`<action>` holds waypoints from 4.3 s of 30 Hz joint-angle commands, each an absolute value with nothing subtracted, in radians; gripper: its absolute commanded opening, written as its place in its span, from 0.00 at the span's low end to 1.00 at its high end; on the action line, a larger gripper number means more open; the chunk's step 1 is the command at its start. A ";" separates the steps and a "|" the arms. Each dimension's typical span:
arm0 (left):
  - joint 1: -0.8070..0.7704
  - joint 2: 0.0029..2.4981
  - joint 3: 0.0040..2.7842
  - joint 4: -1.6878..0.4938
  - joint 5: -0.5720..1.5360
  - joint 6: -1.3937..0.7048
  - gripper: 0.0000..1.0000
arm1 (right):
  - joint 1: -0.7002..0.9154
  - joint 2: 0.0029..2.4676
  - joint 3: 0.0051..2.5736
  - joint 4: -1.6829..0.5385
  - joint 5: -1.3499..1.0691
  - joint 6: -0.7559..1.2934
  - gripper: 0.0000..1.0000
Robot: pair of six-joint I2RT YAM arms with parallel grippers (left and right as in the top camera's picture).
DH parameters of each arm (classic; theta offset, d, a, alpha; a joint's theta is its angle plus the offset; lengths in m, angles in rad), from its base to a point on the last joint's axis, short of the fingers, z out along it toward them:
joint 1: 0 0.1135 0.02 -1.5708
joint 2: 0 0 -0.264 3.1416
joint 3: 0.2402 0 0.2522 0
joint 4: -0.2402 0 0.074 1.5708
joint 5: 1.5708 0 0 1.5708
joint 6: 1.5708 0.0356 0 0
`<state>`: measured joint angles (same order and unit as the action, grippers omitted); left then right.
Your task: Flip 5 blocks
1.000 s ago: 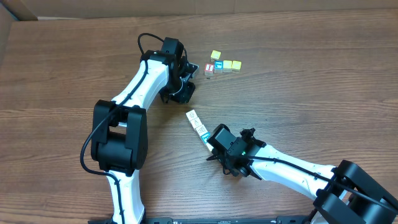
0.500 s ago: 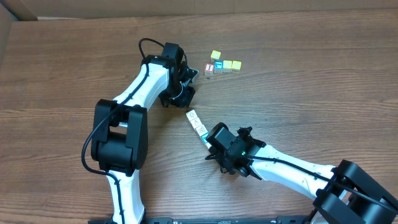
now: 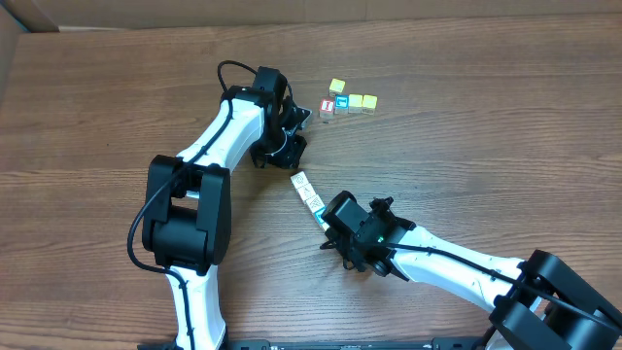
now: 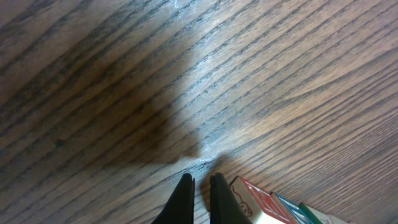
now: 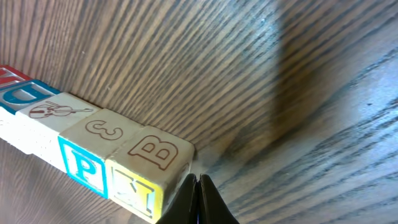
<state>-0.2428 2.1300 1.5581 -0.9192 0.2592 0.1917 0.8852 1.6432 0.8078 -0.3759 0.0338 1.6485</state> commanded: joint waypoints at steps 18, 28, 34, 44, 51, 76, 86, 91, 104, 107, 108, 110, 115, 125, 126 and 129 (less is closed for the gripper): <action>-0.249 2.138 1.555 -0.932 0.282 0.226 0.04 | 0.891 1.646 0.805 -0.360 0.047 1.651 0.04; -0.249 2.138 1.555 -0.961 0.302 0.234 0.04 | 0.891 1.646 0.805 -0.360 0.047 1.651 0.04; -0.249 2.138 1.555 -0.965 0.319 0.252 0.04 | 0.891 1.646 0.805 -0.360 0.043 1.651 0.04; -0.249 2.138 1.555 -0.987 0.341 0.305 0.04 | 0.891 1.646 0.805 -0.343 0.031 1.655 0.04; -0.249 2.138 1.556 -0.979 0.340 0.311 0.04 | 0.891 1.646 0.805 -0.337 0.029 1.655 0.04; -0.249 2.138 1.556 -0.937 0.342 0.299 0.04 | 0.896 1.646 0.805 -0.301 -0.059 1.994 0.07; -0.249 2.138 1.556 -0.934 0.342 0.299 0.04 | 0.904 1.646 0.805 -0.289 -0.058 1.994 0.08; -0.249 2.138 1.556 -0.931 0.342 0.299 0.04 | 0.907 1.646 0.805 -0.284 -0.073 1.994 0.08; -0.249 2.138 1.556 -0.930 0.340 0.299 0.04 | 0.915 1.646 0.805 -0.278 -0.095 1.982 0.04; -0.246 2.133 1.571 -0.936 0.340 0.283 0.04 | 0.915 1.634 0.808 -0.275 -0.139 1.922 0.04; -0.244 2.130 1.581 -0.937 0.340 0.278 0.04 | 0.915 1.625 0.812 -0.275 -0.141 1.893 0.04; -0.240 2.124 1.609 -0.938 0.336 0.260 0.04 | 0.914 1.599 0.826 -0.274 -0.135 1.826 0.04; -0.231 2.124 1.714 -0.947 0.330 0.198 0.04 | 0.913 1.546 0.917 -0.352 -0.081 1.591 0.04; -0.161 2.124 1.939 -1.061 0.084 -0.207 0.04 | 0.668 1.603 1.514 -1.069 -0.095 0.760 0.04; -0.144 2.124 1.966 -1.093 0.060 -0.255 0.04 | 0.640 1.631 1.596 -1.153 -0.095 0.691 0.05; -0.075 2.124 2.054 -1.192 0.058 -0.343 0.04 | 0.595 1.713 1.760 -1.298 -0.093 0.538 0.21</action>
